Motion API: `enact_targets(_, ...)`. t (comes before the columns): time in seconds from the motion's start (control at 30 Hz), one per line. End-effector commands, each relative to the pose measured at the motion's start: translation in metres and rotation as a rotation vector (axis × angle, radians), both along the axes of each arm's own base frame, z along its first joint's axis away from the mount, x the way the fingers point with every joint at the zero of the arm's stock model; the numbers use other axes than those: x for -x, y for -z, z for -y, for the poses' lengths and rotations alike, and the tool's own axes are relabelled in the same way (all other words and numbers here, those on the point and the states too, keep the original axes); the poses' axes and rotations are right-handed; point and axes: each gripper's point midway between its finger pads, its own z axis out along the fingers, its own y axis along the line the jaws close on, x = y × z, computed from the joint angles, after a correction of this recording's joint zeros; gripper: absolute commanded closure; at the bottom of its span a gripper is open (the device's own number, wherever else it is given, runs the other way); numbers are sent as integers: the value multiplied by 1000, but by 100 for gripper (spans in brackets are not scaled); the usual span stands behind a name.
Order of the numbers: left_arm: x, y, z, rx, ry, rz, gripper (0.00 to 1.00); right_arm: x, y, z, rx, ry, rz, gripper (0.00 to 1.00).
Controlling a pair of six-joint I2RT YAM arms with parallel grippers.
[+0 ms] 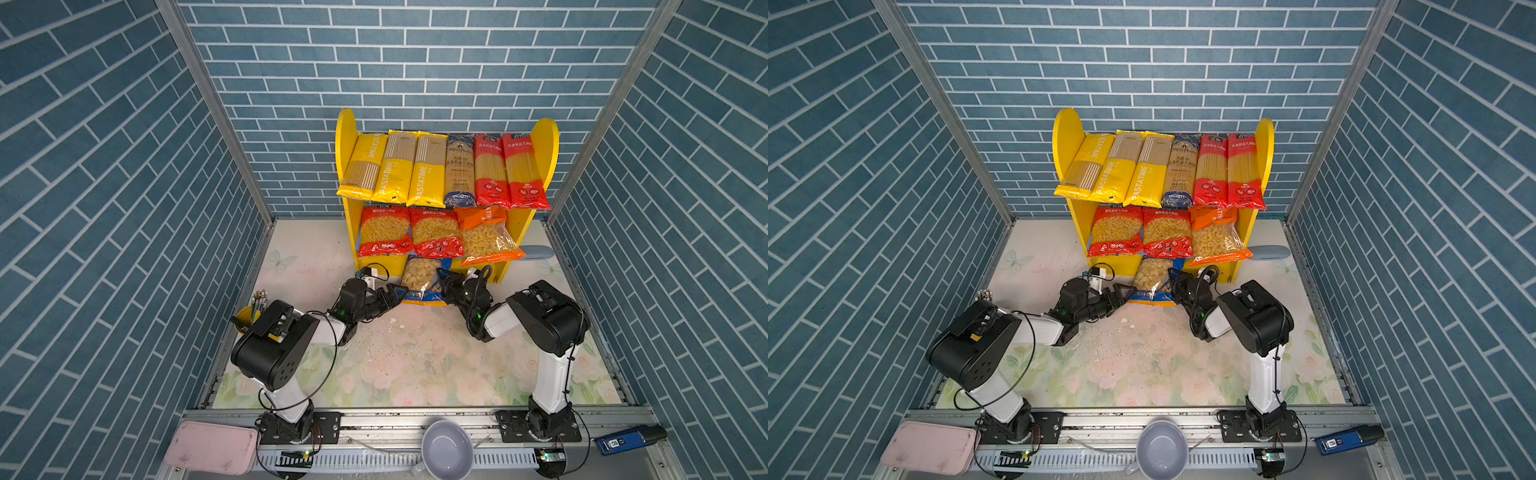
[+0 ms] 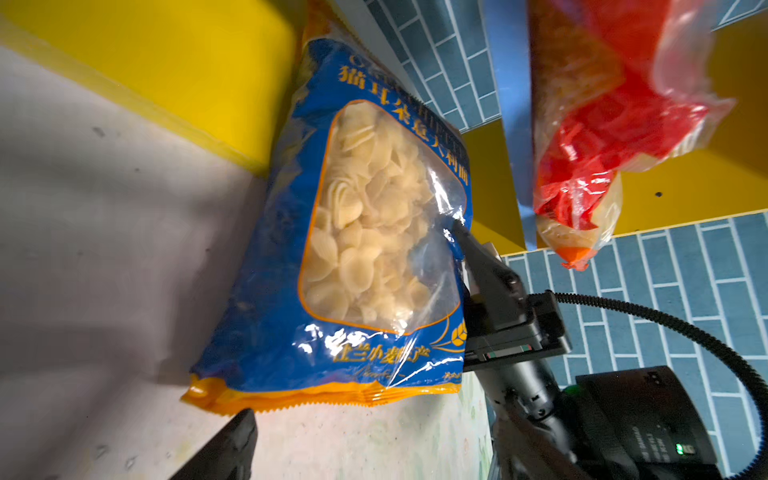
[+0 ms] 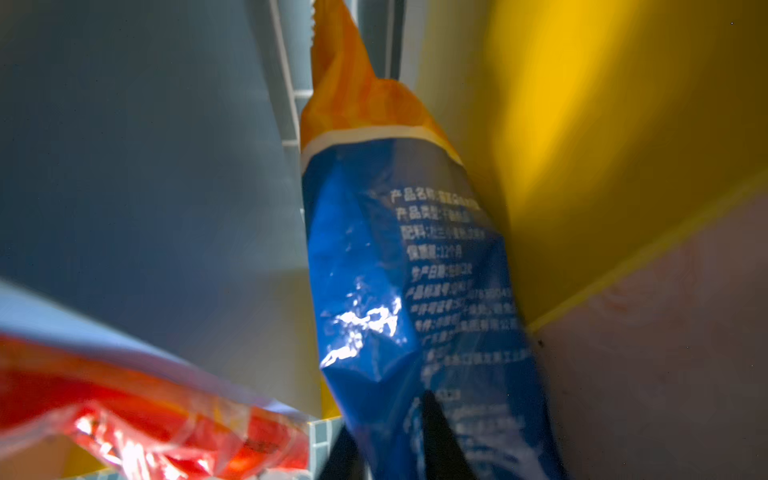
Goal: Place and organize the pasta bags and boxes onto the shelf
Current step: 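Push the orecchiette bag under the red fusilli bags with both grippers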
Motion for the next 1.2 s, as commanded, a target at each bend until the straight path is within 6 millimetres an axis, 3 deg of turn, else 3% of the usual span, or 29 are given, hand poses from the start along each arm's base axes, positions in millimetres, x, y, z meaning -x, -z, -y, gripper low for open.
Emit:
enact_targets(0.0,2,6,-5,-38,-4,6,10,10,-4,12,-23,5,-13,63)
enact_targets(0.3,-10,15,-11,-109,6,18,10,58,31,30,38,-53,-101,55)
enact_targets(0.47,-8,28,-7,-88,8,-6,11,92,35,27,71,-106,-96,50)
enact_targets(0.5,-7,31,-5,-77,8,-12,11,97,30,26,83,-116,-70,41)
enact_targets(0.57,-6,31,1,-55,12,-12,11,106,22,22,129,-146,-29,11)
enact_targets(0.6,-6,30,4,-46,12,-12,11,112,22,22,166,-155,-31,7)
enact_targets(0.77,-4,30,12,-35,25,-9,11,128,15,7,353,-214,-28,9)
enact_targets(0.93,1,31,23,-41,45,-8,11,120,13,-1,451,-224,-67,20)
enact_targets(1.17,5,25,41,-24,73,3,16,104,16,-26,441,-251,-89,24)
